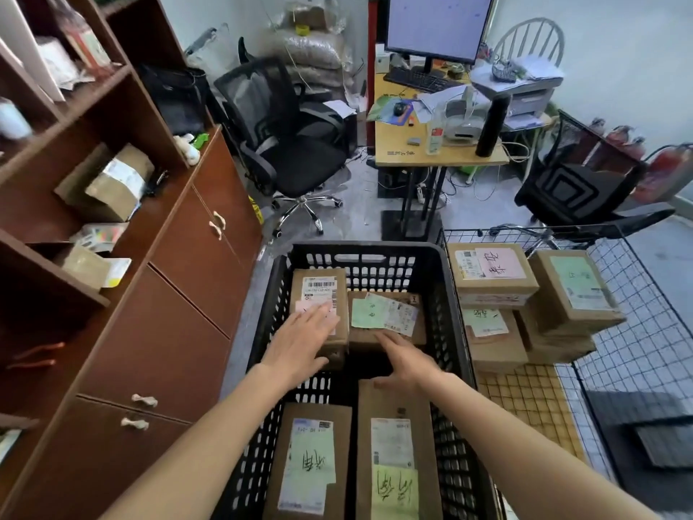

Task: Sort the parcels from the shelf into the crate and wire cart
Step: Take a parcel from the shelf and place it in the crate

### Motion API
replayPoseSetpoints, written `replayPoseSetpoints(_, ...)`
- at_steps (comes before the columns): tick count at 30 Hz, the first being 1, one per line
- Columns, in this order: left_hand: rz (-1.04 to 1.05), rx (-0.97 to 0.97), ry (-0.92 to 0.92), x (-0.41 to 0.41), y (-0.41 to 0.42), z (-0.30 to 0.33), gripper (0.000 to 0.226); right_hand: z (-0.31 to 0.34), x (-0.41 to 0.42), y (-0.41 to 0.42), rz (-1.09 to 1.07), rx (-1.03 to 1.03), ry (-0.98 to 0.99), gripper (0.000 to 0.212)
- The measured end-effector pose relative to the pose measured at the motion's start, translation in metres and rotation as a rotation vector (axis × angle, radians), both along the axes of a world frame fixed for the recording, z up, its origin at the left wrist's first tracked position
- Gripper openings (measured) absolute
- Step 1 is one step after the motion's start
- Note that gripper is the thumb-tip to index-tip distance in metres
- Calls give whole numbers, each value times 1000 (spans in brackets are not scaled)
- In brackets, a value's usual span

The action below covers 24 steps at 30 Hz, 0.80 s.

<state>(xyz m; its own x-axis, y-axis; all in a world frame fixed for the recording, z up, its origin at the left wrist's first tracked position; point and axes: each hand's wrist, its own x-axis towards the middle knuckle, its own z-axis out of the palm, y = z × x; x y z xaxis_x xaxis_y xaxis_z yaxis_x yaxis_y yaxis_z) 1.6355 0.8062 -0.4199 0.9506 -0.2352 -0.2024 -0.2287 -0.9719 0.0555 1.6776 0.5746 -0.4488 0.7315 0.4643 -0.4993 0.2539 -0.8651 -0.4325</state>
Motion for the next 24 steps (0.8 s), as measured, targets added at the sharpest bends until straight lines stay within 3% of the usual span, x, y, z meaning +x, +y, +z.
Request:
replayPoseSetpoints(4,-100,-90,31,-41,-22,-15,79,2,-33,-9,106,-164,-40,96)
replayPoseSetpoints(8,-36,-157,201,-77,-38,-36,86,-7,-67,-12,97,-278,2,113)
replayPoseSetpoints(16,82,-233,339,-92,-58,-82,101,-31,-95,-26,209,-510,16,145)
replayPoseSetpoints(24,121,-233,296,-79,-66,-110,110,-47,-84,-25,182,-426,9,151)
